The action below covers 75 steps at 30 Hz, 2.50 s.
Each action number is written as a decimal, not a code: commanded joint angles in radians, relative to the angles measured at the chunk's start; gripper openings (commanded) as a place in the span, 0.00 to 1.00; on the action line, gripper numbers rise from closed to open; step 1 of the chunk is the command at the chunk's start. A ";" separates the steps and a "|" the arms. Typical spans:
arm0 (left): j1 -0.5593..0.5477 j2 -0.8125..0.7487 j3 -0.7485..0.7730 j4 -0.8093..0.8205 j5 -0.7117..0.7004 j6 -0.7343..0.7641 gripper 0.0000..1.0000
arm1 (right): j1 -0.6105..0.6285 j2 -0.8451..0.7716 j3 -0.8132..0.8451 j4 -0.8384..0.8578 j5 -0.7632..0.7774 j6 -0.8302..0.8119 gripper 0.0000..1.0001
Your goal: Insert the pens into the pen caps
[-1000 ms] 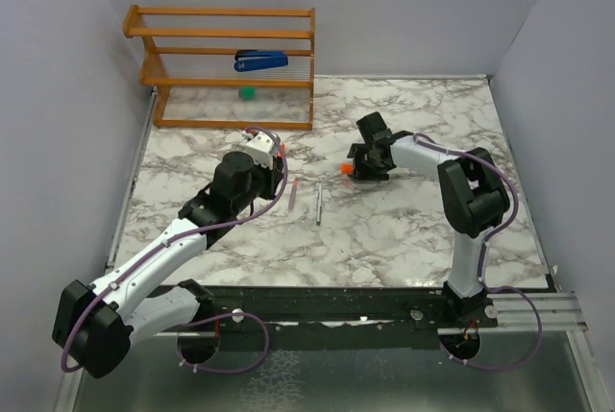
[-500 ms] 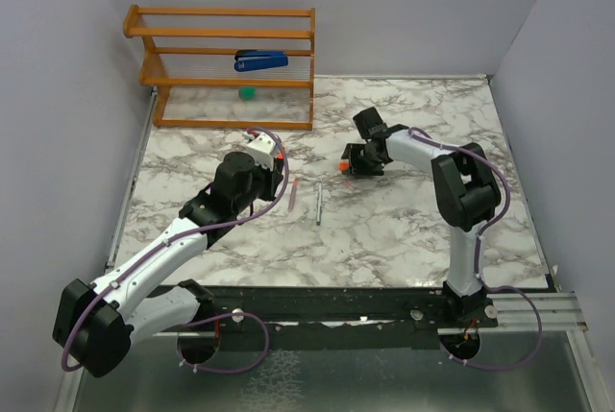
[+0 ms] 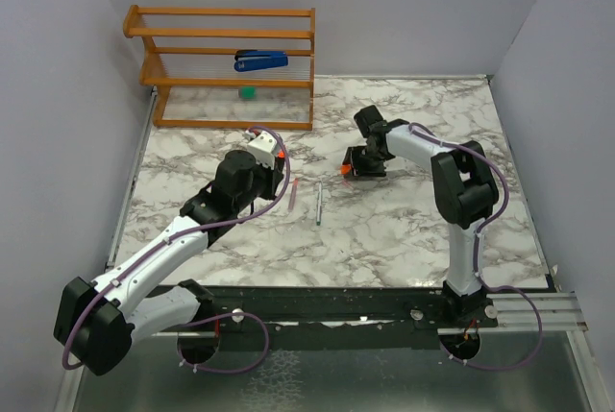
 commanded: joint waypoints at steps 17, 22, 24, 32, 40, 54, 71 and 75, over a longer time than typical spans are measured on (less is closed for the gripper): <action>0.005 -0.007 0.036 -0.025 0.021 0.042 0.00 | -0.016 -0.030 -0.072 -0.006 -0.023 -0.024 0.00; 0.007 -0.024 0.027 -0.023 0.085 0.079 0.00 | -0.015 -0.092 0.011 0.072 0.119 -0.214 0.00; 0.006 -0.025 0.026 -0.006 0.130 0.072 0.00 | -0.015 -0.135 0.042 0.061 0.196 -0.271 0.01; 0.006 -0.019 0.031 0.013 0.147 0.068 0.00 | -0.020 -0.190 0.091 0.166 0.251 -0.490 0.38; 0.007 0.006 0.037 0.000 0.140 0.068 0.00 | -0.021 0.188 0.623 -0.246 0.130 -0.486 0.52; 0.019 0.055 0.056 -0.039 0.167 0.090 0.00 | -0.022 0.390 0.873 -0.392 0.060 -0.461 0.53; 0.032 0.034 0.050 -0.056 0.181 0.103 0.00 | -0.018 0.498 0.868 -0.384 -0.006 -0.406 0.50; 0.034 0.032 0.047 -0.059 0.177 0.106 0.00 | -0.017 0.514 0.875 -0.384 -0.014 -0.402 0.49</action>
